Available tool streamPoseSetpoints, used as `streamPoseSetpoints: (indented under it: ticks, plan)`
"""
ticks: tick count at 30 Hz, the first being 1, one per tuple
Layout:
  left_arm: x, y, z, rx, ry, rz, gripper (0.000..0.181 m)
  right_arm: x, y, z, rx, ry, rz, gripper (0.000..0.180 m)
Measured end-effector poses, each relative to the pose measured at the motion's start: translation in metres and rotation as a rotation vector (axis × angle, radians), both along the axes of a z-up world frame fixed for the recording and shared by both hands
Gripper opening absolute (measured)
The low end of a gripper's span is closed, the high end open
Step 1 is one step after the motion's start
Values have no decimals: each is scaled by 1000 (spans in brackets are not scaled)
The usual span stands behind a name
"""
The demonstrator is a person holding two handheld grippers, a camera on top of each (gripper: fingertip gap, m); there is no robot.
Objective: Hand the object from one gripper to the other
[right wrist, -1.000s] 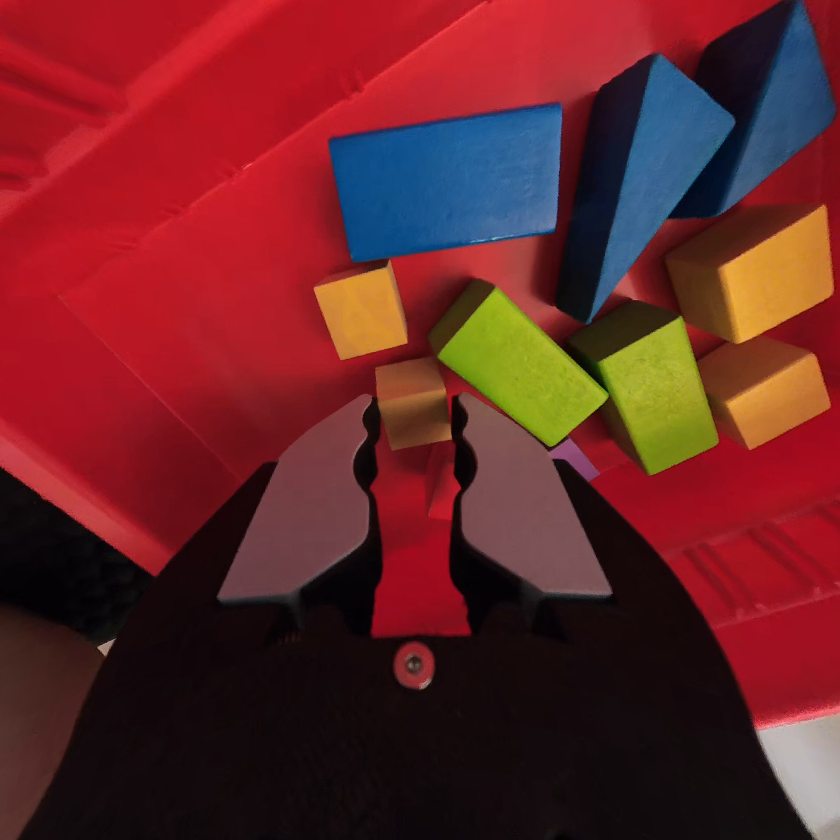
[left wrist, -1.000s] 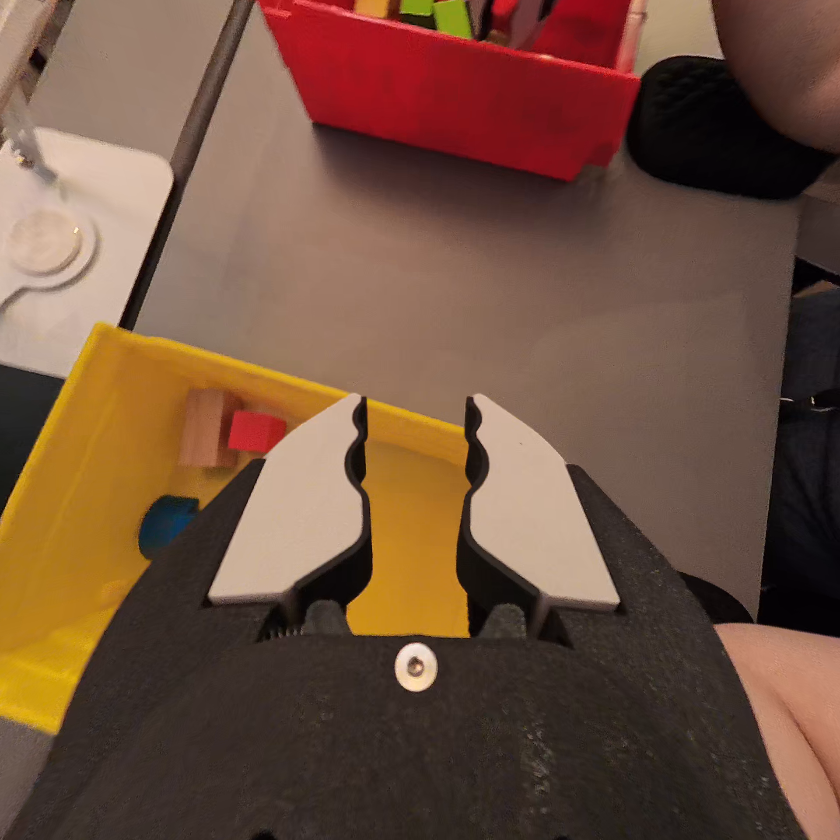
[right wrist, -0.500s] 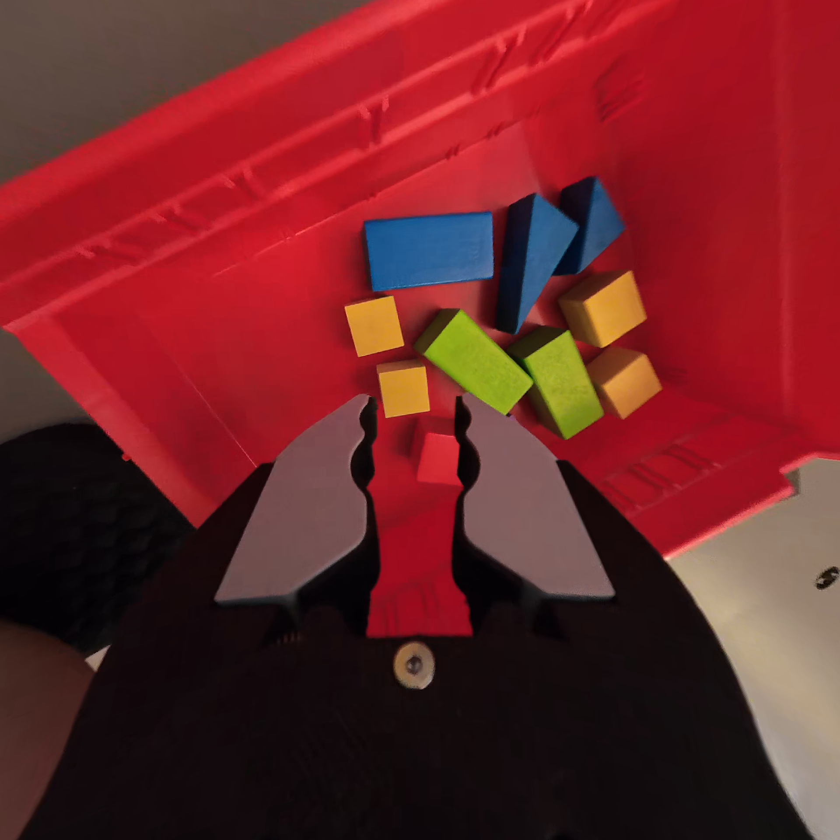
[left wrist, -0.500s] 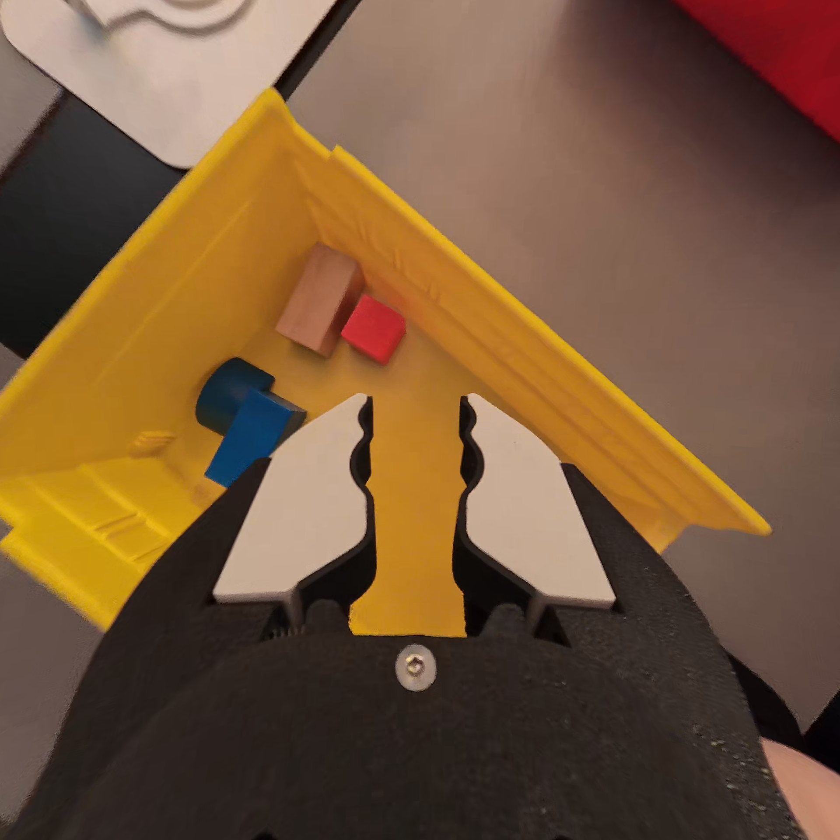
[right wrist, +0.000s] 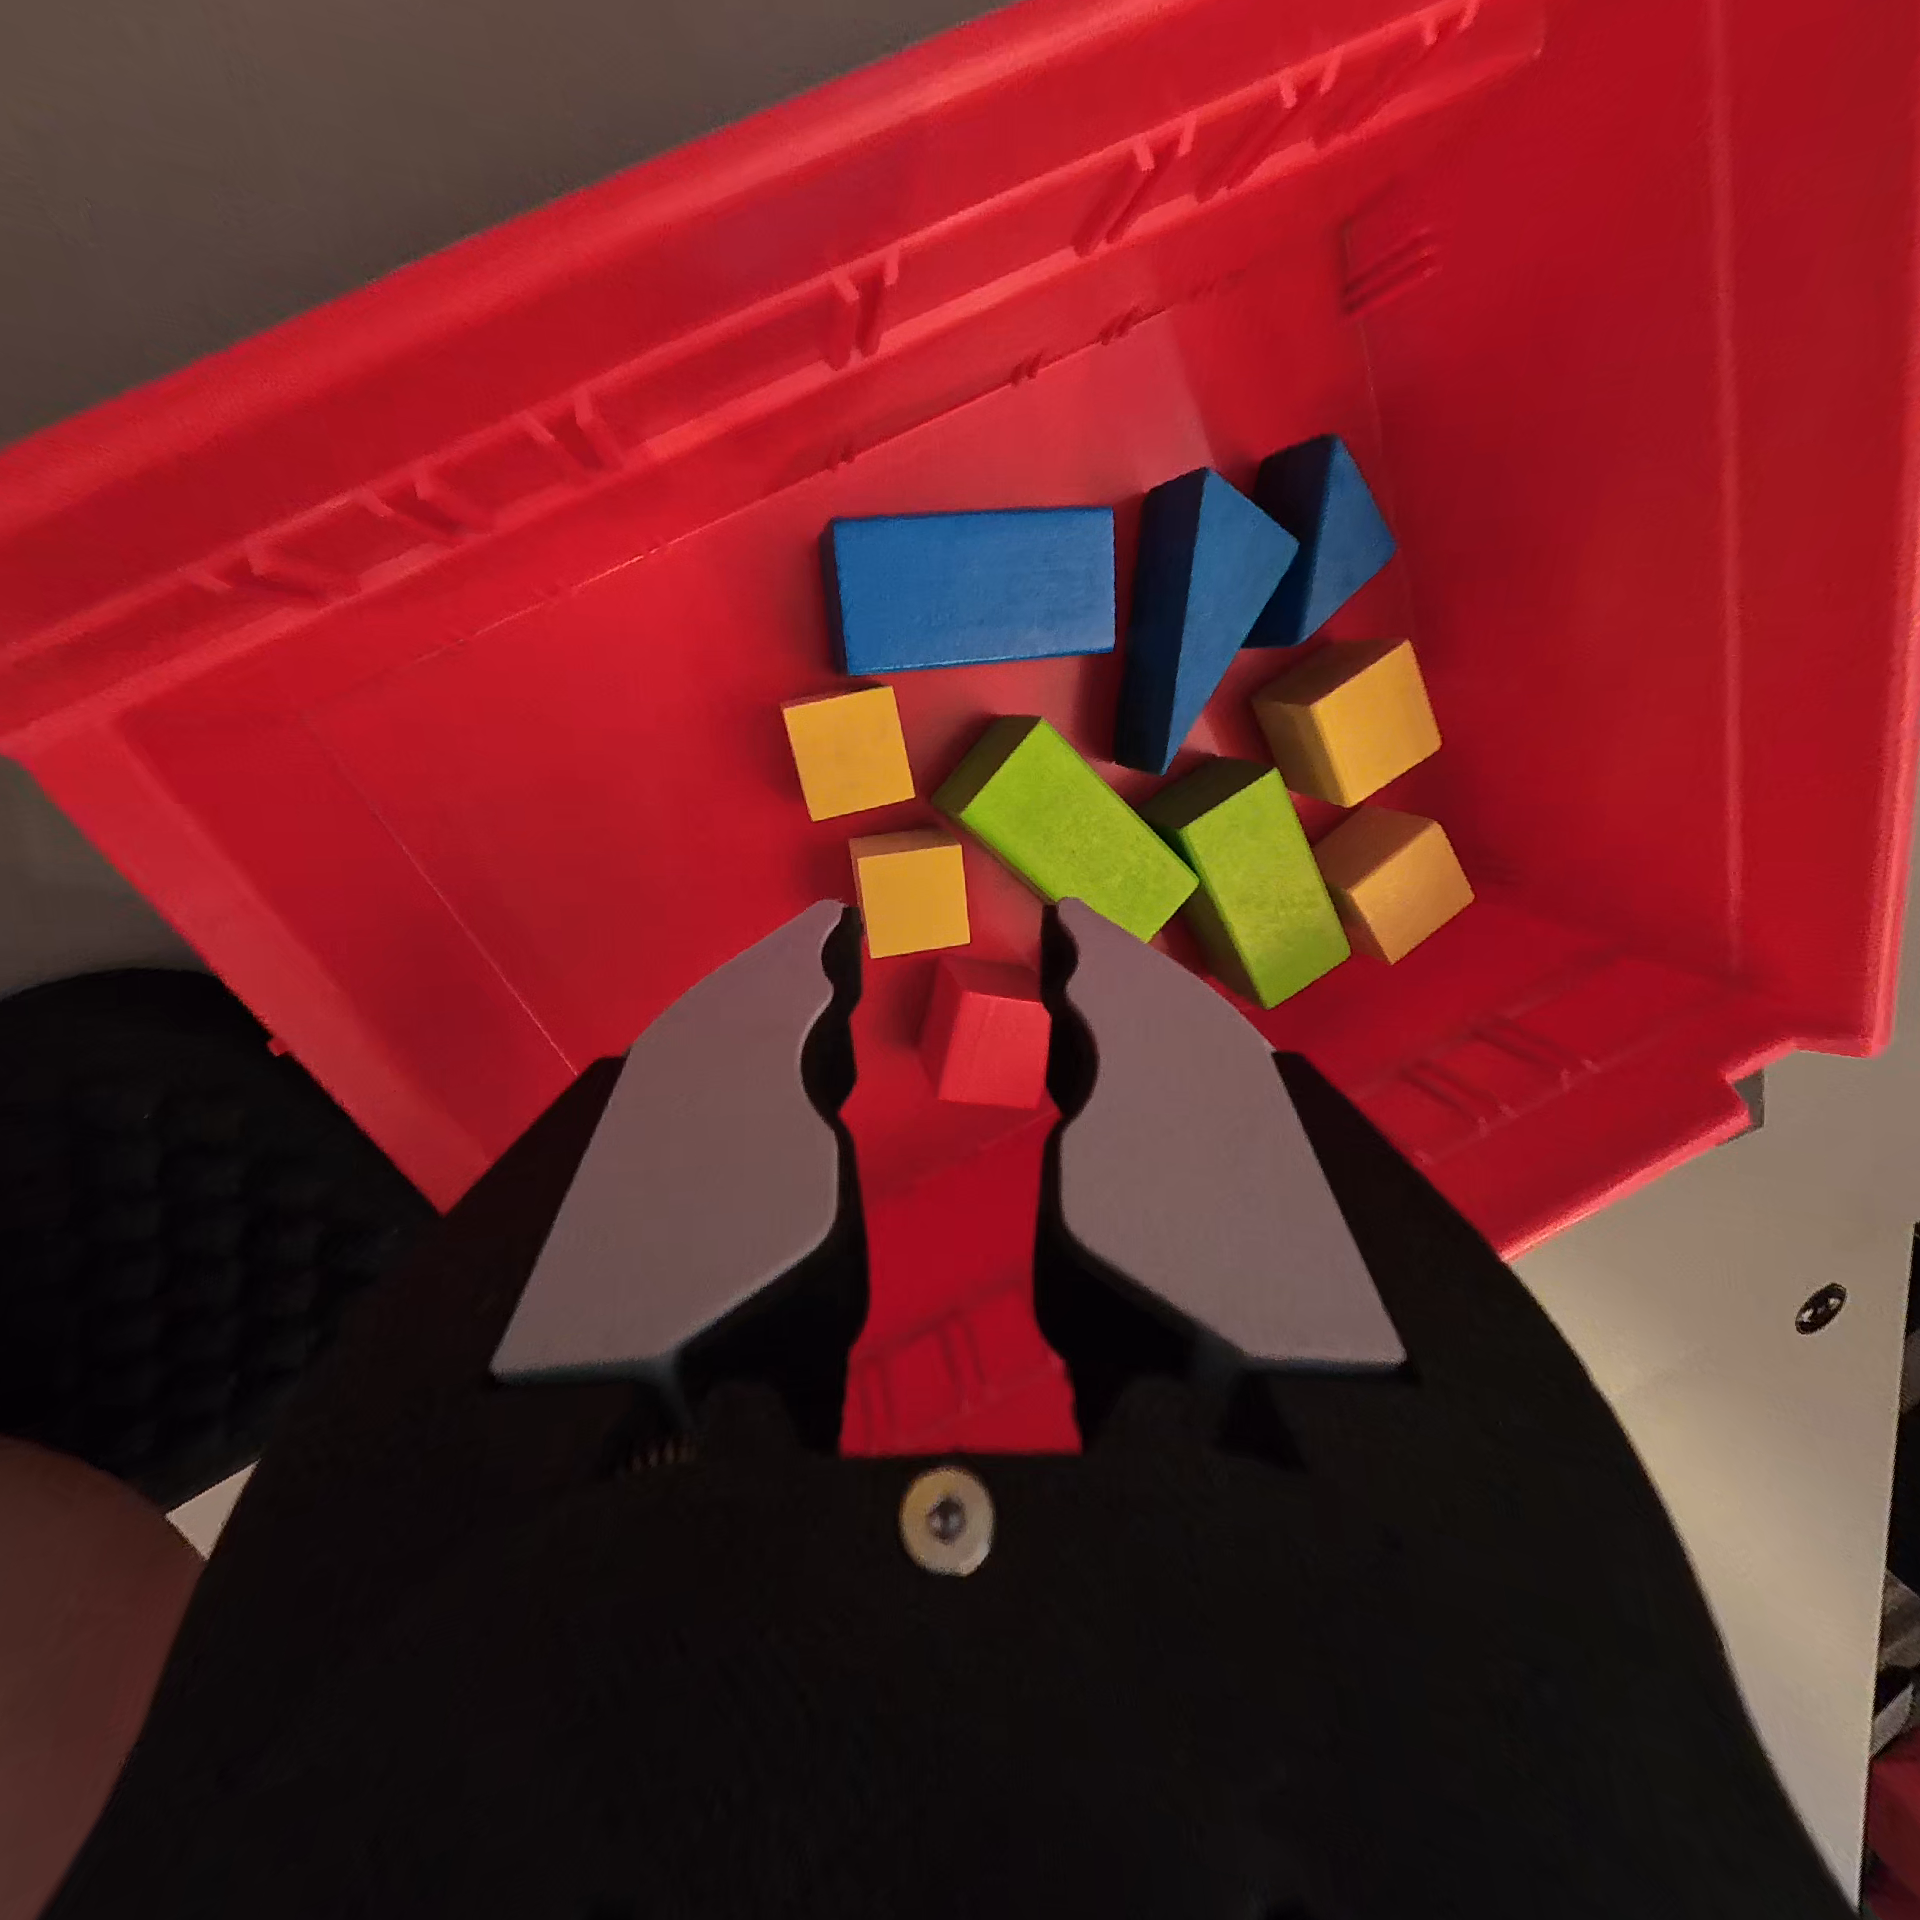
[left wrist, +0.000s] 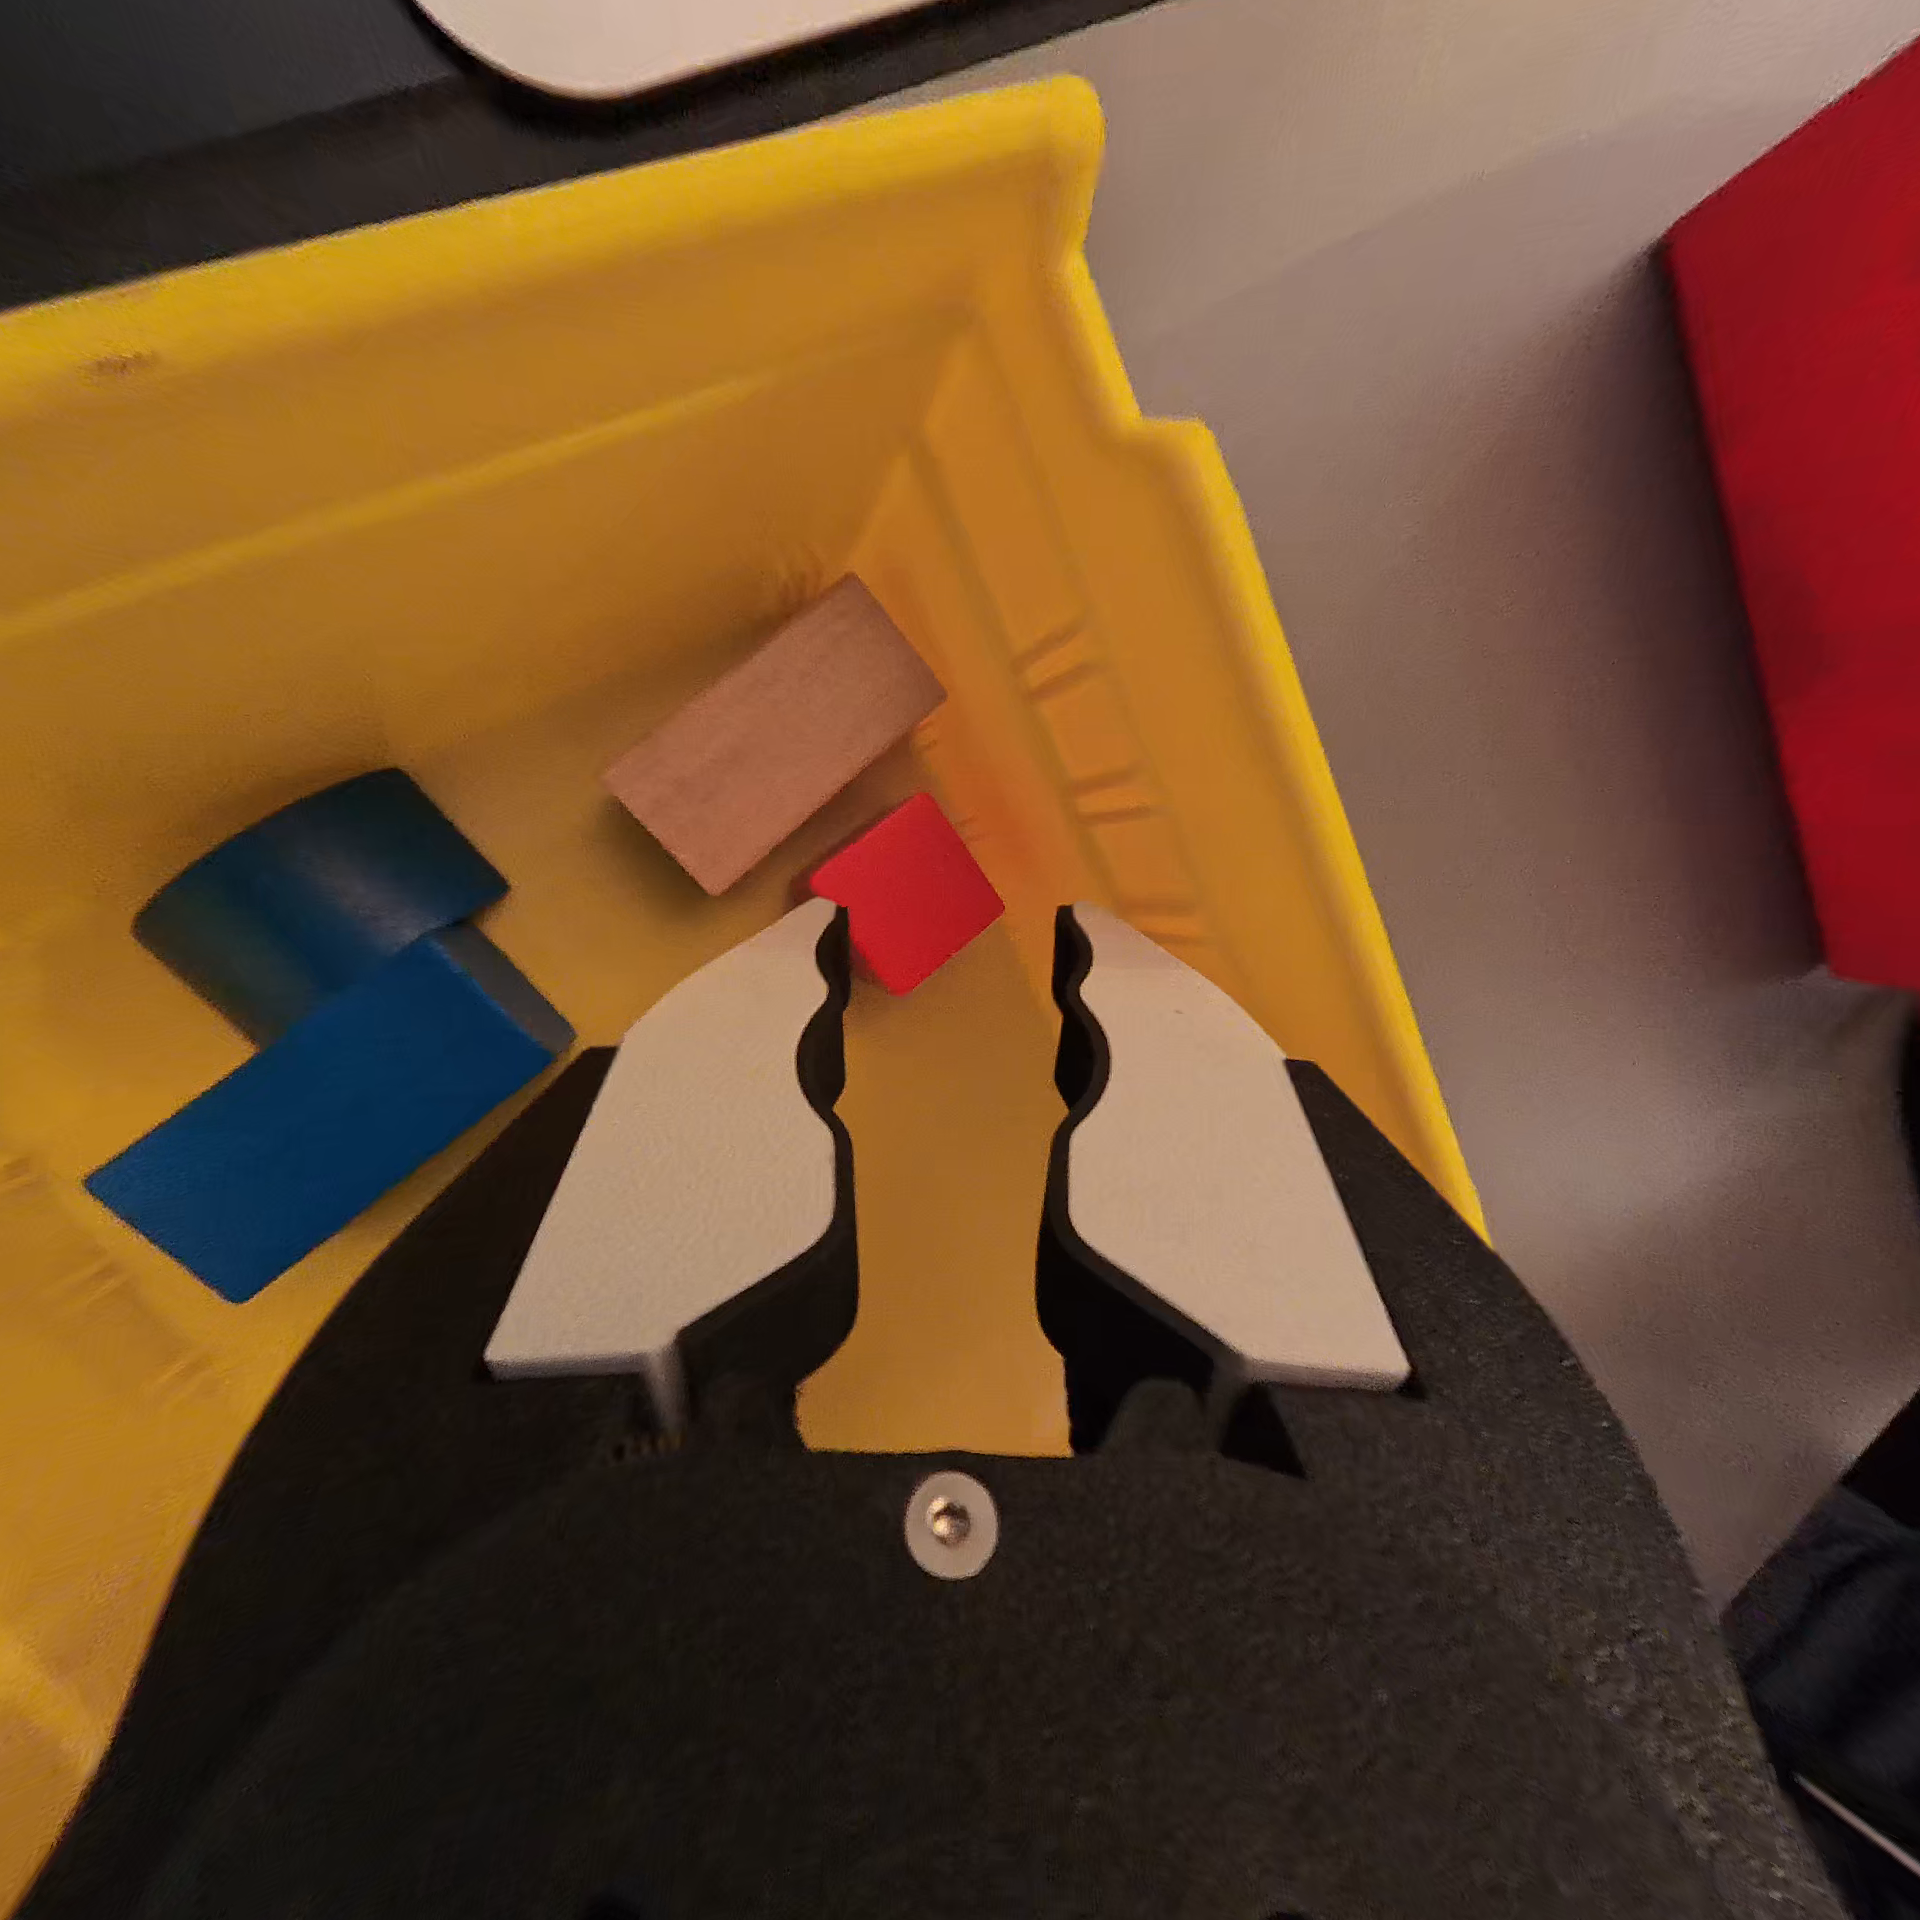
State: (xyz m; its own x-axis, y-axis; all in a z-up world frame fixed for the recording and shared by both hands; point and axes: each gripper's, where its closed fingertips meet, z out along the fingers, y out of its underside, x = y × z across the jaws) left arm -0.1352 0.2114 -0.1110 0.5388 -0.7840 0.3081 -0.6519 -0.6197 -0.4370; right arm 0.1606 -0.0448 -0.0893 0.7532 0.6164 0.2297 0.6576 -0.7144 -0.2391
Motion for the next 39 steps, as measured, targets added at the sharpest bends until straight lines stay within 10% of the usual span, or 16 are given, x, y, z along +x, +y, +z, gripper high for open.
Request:
streamPoseSetpoints:
  ticks: [39]
  plan:
    - [-26,16,-24,99,237,32,33,2,-7,-4,-41,-21,-7,34]
